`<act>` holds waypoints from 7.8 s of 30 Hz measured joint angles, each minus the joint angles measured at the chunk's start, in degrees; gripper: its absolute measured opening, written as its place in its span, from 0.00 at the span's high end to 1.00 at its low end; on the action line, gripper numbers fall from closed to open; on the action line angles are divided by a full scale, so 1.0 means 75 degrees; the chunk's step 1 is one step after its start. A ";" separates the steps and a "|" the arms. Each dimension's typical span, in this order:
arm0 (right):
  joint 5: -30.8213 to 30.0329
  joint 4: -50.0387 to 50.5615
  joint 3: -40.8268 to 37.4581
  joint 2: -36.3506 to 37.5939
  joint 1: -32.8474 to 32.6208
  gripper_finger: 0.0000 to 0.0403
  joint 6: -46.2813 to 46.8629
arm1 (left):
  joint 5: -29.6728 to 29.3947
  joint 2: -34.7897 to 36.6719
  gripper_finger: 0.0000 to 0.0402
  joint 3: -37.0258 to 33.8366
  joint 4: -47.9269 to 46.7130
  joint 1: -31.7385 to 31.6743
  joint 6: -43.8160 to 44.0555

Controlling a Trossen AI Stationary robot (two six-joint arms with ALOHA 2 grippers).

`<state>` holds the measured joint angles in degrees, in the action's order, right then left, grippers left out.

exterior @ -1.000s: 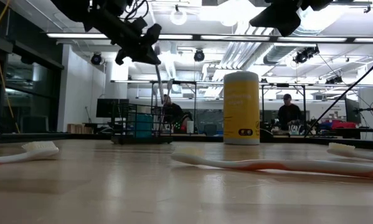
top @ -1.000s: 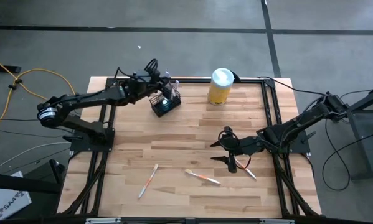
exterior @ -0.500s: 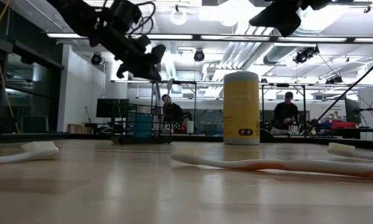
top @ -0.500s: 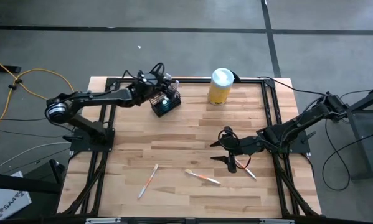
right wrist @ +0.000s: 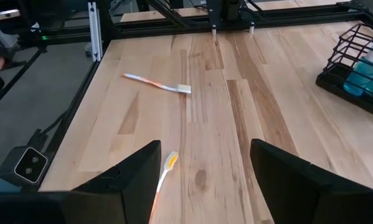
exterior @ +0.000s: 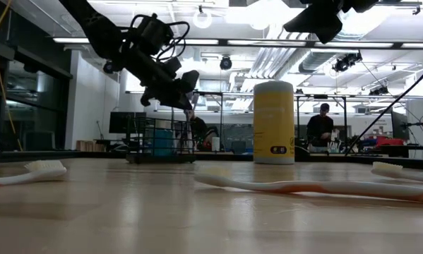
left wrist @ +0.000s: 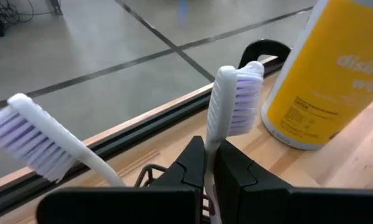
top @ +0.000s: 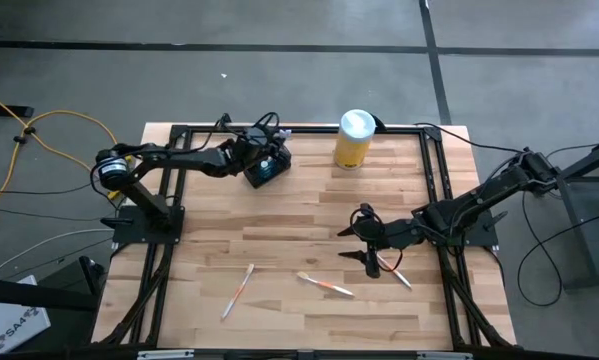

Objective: Pick & Place toothbrushing station
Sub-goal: Put the purple toothbrush into the right section of the wire organizer, then put the left orange toothbrush into the left section of the wire organizer

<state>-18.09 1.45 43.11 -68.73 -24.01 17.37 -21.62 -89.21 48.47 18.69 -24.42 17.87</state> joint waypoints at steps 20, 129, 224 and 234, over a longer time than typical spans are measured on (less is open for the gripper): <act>0.0003 0.0012 0.0001 0.0000 0.0000 0.41 0.0082 | 0.0034 0.0000 0.88 0.0000 -0.0115 0.0084 0.0143; 0.0484 -0.0608 0.0003 -0.0868 0.0000 0.41 -0.0502 | 0.0127 -0.0026 0.83 0.2978 -0.8352 0.8893 1.0501; 0.0691 -0.0431 0.0000 -0.0866 0.0003 0.41 -0.0947 | 0.2074 -0.1588 0.66 0.2973 -0.9192 0.8812 1.1844; 0.0691 -0.0418 0.0000 -0.0866 0.0000 0.41 -0.0950 | 0.2241 -0.1839 0.66 0.2967 -0.9352 0.8807 1.1845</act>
<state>-12.91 -1.69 43.11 -75.22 -24.01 10.24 -4.81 -103.00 70.72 -51.45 41.64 106.70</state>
